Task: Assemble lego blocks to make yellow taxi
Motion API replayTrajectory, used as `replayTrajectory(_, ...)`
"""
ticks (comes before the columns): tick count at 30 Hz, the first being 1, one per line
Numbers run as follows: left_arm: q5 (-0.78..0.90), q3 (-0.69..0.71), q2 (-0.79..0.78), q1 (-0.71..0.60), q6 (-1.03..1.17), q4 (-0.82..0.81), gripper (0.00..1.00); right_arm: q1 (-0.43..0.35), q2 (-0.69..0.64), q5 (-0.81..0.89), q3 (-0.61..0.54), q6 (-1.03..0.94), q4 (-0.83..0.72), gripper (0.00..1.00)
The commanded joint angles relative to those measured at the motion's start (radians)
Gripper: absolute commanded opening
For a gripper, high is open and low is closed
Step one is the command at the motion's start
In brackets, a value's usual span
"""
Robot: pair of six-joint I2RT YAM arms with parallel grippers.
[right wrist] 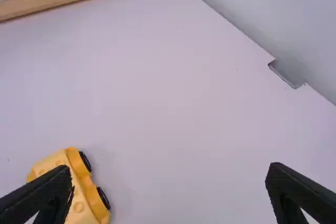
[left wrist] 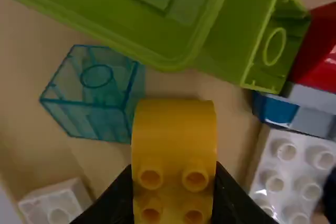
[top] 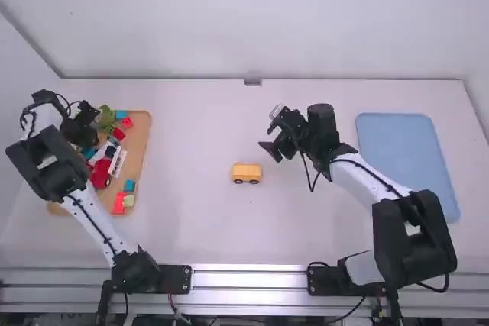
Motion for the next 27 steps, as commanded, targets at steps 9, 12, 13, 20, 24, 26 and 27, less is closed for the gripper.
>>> replayTrajectory(9, 0.175, 0.077, -0.126, -0.010, -0.071, -0.143, 0.16, 0.003, 0.008, -0.009, -0.005, 0.006, -0.006, 0.98)
replayTrajectory(12, 0.245, 0.026, -0.198, -0.018, 0.008, -0.174, 0.15, 0.003, 0.008, -0.009, -0.005, 0.006, -0.022, 0.98)
replayTrajectory(13, 0.257, 0.011, -0.212, -0.023, 0.016, -0.172, 0.16, 0.003, 0.008, -0.009, -0.005, 0.006, -0.025, 0.99)
replayTrajectory(20, 0.265, -0.297, -0.459, -0.132, 0.127, -0.072, 0.18, 0.003, 0.008, -0.009, -0.005, 0.006, -0.040, 0.98)
replayTrajectory(24, 0.264, -0.483, -0.590, -0.249, 0.269, -0.064, 0.20, 0.003, 0.008, -0.009, -0.005, 0.005, -0.039, 0.98)
replayTrajectory(26, 0.256, -0.576, -0.639, -0.336, 0.344, -0.064, 0.22, 0.003, 0.008, -0.010, -0.005, 0.002, -0.040, 0.98)
replayTrajectory(27, 0.254, -0.597, -0.646, -0.363, 0.359, -0.063, 0.22, 0.003, 0.008, -0.009, -0.005, 0.002, -0.040, 0.98)
